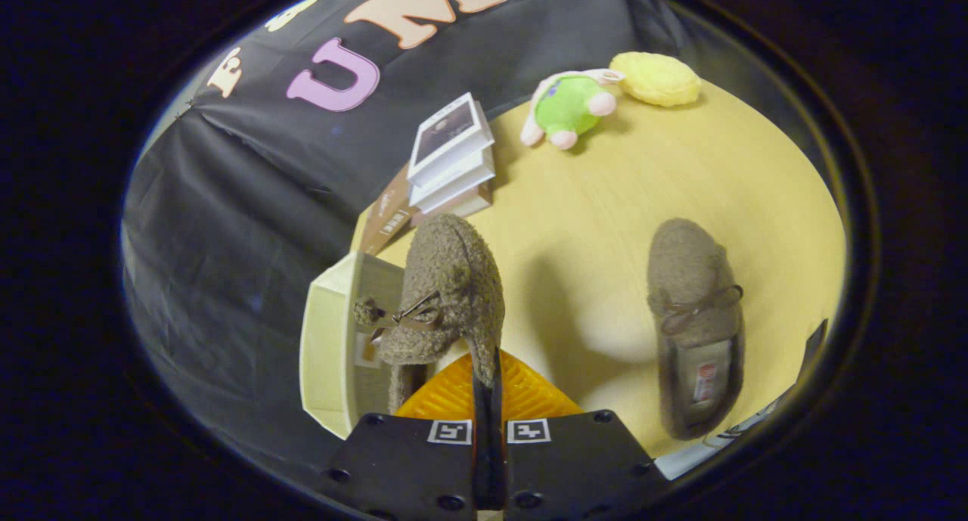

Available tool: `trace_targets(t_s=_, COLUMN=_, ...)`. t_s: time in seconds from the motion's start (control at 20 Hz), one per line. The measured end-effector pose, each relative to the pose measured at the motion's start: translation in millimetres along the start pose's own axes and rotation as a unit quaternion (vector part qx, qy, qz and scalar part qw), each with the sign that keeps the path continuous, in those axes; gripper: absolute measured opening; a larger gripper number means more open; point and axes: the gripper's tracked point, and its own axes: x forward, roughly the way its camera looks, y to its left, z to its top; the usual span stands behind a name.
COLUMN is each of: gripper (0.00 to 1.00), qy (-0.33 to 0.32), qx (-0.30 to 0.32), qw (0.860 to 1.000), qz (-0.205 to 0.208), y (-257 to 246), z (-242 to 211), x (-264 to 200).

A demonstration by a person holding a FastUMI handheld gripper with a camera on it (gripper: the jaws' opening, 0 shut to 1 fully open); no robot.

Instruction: Open the storage box then place both shoes into the box .Put the left shoe in first, then the right shoe, with the right side of both shoes facing outward in a uniform manner.

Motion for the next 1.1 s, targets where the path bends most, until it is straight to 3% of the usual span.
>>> trace_targets(t_s=0.3, gripper=0.03, qy=-0.011, qx=0.002, qw=0.999, qz=0.053, y=86.4, z=13.5, x=-7.3)
trace_targets(t_s=0.55, gripper=0.03, qy=0.01, qx=-0.016, qw=0.997, qz=0.077, y=146.0, z=-3.6, x=13.7)
trace_targets(t_s=0.8, gripper=0.03, qy=0.033, qx=-0.051, qw=0.996, qz=0.065, y=183.8, z=-37.1, x=55.8)
trace_targets(t_s=1.1, gripper=0.04, qy=0.055, qx=-0.059, qw=0.997, qz=0.02, y=192.9, z=-67.9, x=100.0)
